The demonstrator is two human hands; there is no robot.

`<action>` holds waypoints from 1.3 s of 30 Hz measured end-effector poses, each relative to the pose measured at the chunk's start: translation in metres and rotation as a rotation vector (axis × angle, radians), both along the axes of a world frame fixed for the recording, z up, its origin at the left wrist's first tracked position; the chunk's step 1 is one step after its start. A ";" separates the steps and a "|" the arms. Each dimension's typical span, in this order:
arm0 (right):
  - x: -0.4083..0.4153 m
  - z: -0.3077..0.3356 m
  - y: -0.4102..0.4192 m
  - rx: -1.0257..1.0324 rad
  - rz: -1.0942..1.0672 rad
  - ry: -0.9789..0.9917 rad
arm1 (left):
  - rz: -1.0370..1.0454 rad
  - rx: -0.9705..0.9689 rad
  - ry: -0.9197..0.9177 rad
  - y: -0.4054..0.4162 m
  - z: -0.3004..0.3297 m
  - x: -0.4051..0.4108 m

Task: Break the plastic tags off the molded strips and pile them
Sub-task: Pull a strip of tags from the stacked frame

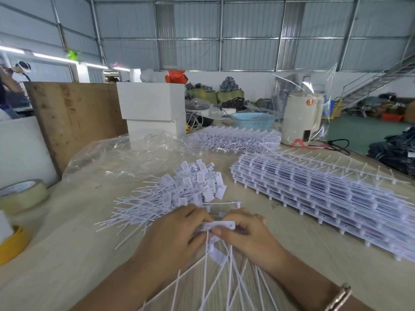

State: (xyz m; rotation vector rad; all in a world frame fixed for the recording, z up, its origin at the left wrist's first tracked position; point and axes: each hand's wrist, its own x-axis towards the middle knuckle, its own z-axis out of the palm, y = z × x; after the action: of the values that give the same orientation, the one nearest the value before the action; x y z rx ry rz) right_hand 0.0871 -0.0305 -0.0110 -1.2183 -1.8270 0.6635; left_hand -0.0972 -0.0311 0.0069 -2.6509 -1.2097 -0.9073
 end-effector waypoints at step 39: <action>0.005 -0.005 0.006 0.107 -0.141 -0.395 | -0.076 -0.159 -0.181 0.007 -0.007 -0.002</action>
State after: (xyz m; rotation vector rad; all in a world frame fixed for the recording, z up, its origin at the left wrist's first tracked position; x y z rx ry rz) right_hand 0.0922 -0.0249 -0.0160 -1.4662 -2.0396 0.2521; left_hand -0.0996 -0.0239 -0.0002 -2.8081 -1.2759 -1.1295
